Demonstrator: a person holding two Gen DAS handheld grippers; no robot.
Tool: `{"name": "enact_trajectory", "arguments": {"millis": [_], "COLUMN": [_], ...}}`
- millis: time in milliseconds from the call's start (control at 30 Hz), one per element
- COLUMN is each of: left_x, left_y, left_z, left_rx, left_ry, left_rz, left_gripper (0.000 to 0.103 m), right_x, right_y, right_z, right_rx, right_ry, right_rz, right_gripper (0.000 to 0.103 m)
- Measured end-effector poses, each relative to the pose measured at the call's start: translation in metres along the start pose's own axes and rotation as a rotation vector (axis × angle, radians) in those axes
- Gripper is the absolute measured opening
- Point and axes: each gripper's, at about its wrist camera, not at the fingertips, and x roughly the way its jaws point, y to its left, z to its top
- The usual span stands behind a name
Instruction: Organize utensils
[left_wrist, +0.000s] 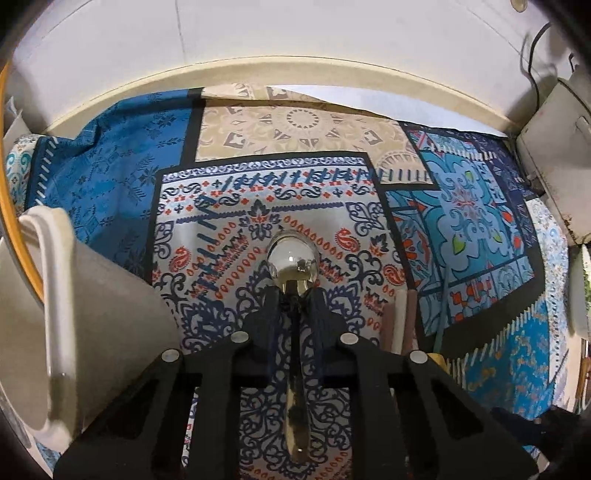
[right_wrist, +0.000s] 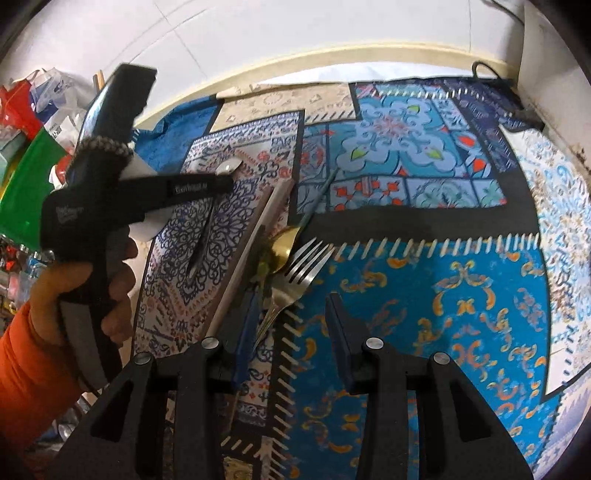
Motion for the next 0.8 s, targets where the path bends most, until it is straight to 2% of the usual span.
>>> {"name": "enact_trajectory", "arguments": {"millis": [67,233,533,800], "left_x": [-0.002,-0.010,-0.029,-0.042], "left_y": [0.000,0.002,0.008,0.009], "left_z": [-0.003,-0.016,-0.052,-0.078], "left_rx": [0.009,0.025,0.071,0.097], "left_ry": [0.010,0.030,0.060,0.072], "left_rz": [-0.019,-0.047,-0.087,-0.102], "left_gripper": [0.006,0.005,0.004,0.004], "right_x": [0.004,0.016,0.026,0.030], "right_y": [0.000,-0.004,-0.003,0.005], "right_z": [-0.003,-0.005,0.001,0.009], "right_rx": [0.011,0.045,0.087,0.100], "right_ry": [0.008,0.039,0.041,0.030], "right_rz": [0.003,-0.003,0.045,0.027], "right_gripper": [0.034,0.018,0.017,0.016]}}
